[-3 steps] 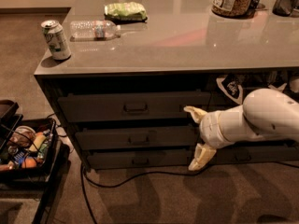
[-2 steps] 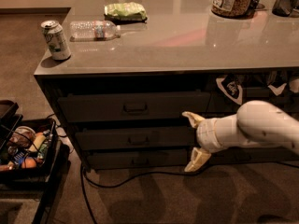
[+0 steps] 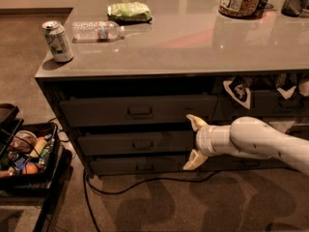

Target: Open middle drawer

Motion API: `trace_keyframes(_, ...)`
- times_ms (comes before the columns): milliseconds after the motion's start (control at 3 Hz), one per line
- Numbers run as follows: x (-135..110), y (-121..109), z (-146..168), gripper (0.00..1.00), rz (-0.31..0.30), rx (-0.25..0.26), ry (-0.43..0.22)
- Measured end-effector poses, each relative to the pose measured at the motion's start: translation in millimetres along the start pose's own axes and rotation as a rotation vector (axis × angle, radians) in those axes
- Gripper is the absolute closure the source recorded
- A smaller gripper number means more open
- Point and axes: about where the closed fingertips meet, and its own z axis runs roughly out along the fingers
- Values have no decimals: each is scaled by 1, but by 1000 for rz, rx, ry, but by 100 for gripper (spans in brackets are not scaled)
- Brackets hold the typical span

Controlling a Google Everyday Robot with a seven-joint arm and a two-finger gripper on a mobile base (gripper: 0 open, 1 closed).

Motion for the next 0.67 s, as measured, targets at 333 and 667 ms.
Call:
trace_keyframes(333,17,-12,29,0,37,4,37)
trace_keyframes(667,31,-17,53,0,97,-5,49)
